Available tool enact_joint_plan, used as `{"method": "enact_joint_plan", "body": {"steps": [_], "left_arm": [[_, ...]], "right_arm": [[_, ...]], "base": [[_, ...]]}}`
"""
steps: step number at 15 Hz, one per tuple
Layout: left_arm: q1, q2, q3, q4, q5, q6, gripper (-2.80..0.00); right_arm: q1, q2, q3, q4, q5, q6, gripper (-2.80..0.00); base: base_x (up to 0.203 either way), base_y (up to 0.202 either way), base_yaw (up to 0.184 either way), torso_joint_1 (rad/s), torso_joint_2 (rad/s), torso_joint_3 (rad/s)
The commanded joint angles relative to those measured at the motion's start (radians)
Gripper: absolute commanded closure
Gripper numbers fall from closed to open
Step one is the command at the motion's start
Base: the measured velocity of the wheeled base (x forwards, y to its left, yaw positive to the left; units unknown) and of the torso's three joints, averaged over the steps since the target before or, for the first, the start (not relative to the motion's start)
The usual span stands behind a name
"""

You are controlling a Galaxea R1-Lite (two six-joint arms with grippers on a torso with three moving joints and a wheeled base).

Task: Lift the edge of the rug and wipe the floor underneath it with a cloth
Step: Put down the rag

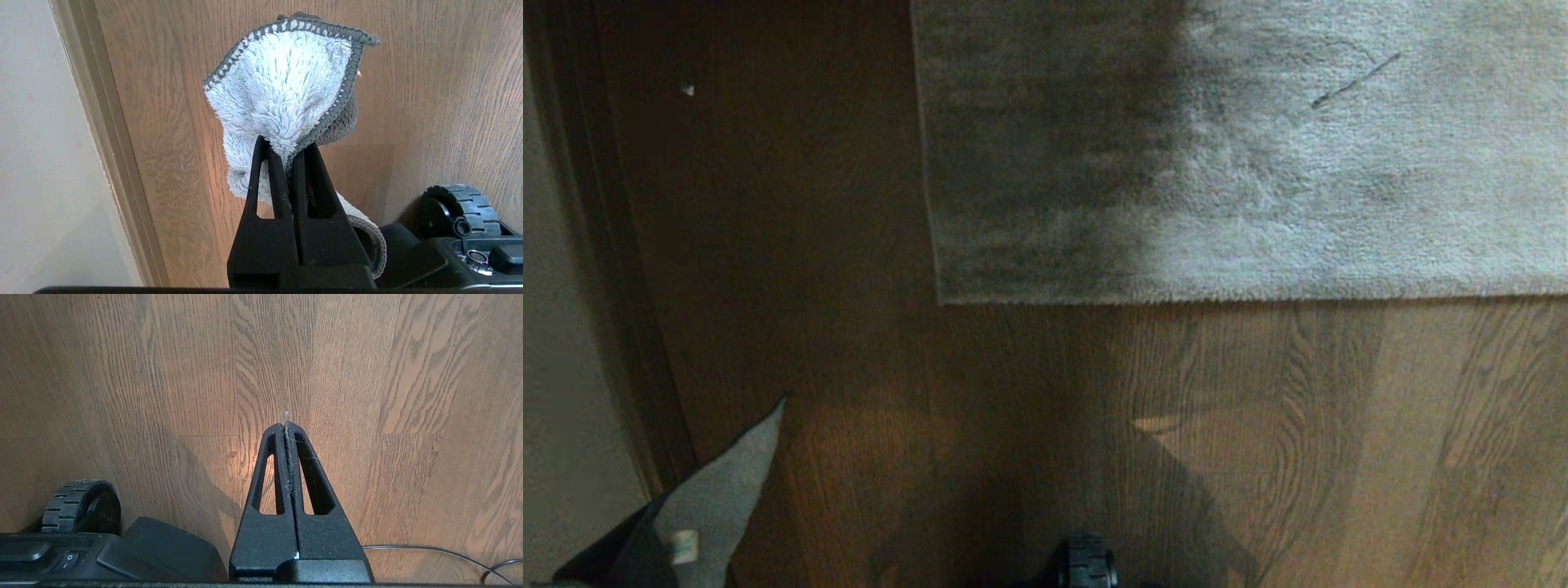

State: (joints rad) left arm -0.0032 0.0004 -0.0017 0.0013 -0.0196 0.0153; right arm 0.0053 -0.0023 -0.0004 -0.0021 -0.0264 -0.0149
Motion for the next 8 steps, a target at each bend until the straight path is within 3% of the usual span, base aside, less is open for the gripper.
{"method": "enact_joint_plan", "body": {"steps": [1, 8], "left_arm": [[0.0, 0.0, 0.0, 0.0, 0.0, 0.0, 0.0], [0.0, 0.0, 0.0, 0.0, 0.0, 0.0, 0.0]], "right_arm": [[0.001, 0.002, 0.0, -0.001, 0.0, 0.003, 0.0], [0.001, 0.002, 0.0, -0.002, -0.006, 0.029, 0.0]], "base": [[0.0, 0.0, 0.0, 0.0, 0.0, 0.0], [0.0, 0.0, 0.0, 0.0, 0.0, 0.0]]}}
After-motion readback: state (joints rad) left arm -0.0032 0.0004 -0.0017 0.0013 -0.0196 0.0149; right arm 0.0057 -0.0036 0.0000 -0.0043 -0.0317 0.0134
